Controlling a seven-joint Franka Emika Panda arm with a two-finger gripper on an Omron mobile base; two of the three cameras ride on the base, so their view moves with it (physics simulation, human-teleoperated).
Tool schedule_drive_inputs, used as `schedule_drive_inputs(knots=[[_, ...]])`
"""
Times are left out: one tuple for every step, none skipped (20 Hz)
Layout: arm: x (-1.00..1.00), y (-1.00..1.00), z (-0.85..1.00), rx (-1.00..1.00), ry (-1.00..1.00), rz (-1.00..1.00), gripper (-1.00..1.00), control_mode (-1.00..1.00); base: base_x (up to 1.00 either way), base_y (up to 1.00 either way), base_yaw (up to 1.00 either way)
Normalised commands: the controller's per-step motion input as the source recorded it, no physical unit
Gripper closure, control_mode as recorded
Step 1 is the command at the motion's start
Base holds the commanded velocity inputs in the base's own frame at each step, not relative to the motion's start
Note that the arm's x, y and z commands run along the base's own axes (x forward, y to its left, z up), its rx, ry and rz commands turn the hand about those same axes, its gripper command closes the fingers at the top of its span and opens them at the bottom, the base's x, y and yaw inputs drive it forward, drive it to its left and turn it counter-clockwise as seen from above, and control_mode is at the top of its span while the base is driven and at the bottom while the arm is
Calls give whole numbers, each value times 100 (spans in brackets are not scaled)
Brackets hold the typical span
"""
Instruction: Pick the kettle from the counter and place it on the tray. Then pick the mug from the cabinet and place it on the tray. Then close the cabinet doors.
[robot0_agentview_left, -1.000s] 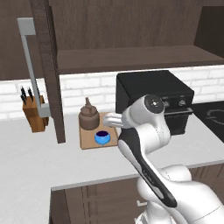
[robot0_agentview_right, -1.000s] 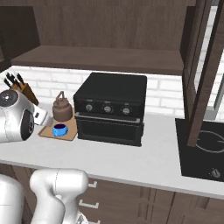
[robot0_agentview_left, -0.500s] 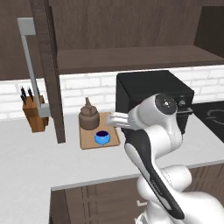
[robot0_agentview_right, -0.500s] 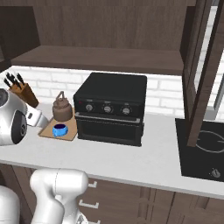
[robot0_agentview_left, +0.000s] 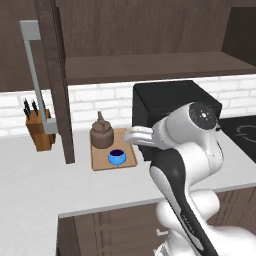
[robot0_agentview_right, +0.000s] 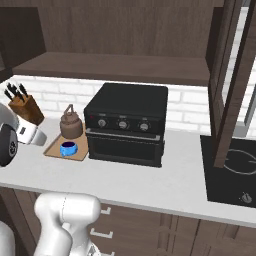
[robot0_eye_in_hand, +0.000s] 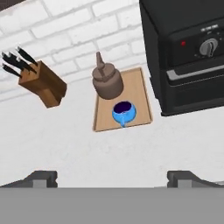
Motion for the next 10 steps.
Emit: schedule_drive_inputs(knots=[[-25, -15, 22, 0, -1, 0, -100, -100, 0, 0, 0], [-12, -31, 20, 0, -9, -10, -100, -100, 0, 0, 0], [-12, -47, 17, 3, -19, -18, -100, -100, 0, 0, 0], [0, -55, 18, 12, -21, -28, -100, -100, 0, 0, 0], [0, -56, 17, 16, -26, -29, -100, -100, 0, 0, 0], [0, -58, 16, 22, -30, -34, -100, -100, 0, 0, 0], [0, -54, 18, 26, -32, -38, -100, -100, 0, 0, 0], [0, -54, 20, 26, -31, -37, -100, -100, 0, 0, 0], [0, -60, 23, 28, -30, -32, -100, -100, 0, 0, 0], [0, -67, 24, 30, -26, -29, -100, -100, 0, 0, 0]])
